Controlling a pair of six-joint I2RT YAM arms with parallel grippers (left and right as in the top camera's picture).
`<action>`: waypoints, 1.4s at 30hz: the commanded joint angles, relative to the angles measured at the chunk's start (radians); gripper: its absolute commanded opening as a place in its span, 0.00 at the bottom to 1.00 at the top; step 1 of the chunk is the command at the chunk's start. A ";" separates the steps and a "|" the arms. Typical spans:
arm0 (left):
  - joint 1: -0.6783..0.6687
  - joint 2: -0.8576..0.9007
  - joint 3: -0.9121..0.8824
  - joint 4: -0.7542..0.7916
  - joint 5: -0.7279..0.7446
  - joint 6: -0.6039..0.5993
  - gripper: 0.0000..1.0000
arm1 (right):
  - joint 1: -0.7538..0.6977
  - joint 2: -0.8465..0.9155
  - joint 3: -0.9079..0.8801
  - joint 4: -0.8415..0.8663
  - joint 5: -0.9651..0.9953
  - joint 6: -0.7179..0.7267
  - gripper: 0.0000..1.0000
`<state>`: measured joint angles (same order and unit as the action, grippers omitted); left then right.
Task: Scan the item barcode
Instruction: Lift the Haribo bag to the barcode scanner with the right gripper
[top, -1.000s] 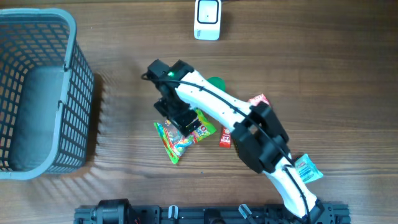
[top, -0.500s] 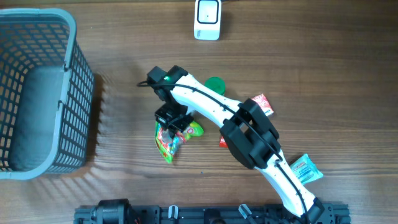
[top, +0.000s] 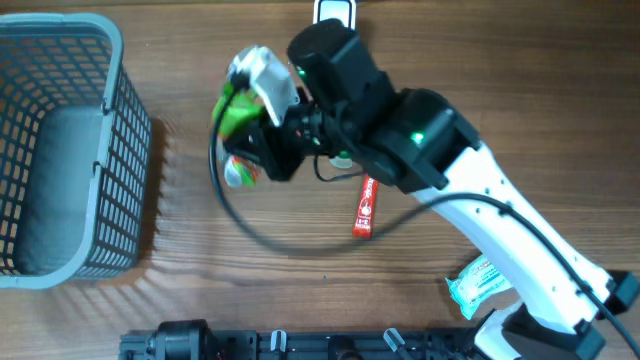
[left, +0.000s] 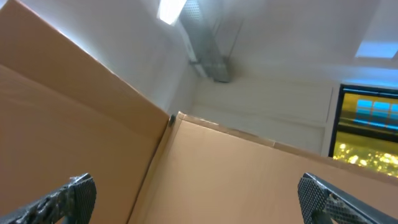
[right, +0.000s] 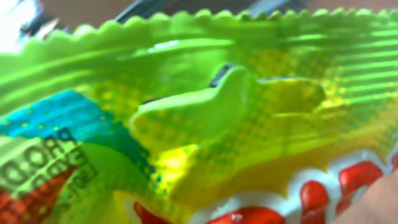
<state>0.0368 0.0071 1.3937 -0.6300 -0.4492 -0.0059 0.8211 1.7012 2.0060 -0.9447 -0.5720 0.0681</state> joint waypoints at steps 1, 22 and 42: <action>0.005 -0.002 -0.003 -0.001 -0.026 -0.003 1.00 | -0.002 0.003 -0.003 -0.020 -0.113 -0.539 0.04; 0.005 -0.002 -0.619 0.052 0.154 -0.328 1.00 | -0.005 0.002 -0.003 -0.103 -0.204 -0.451 0.04; 0.005 -0.002 -1.112 0.269 0.299 -0.328 1.00 | -0.135 0.399 -0.010 0.431 1.600 -0.293 0.04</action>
<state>0.0368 0.0120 0.2848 -0.3412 -0.1585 -0.3283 0.6964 2.0022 1.9888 -0.6632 0.7296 0.0391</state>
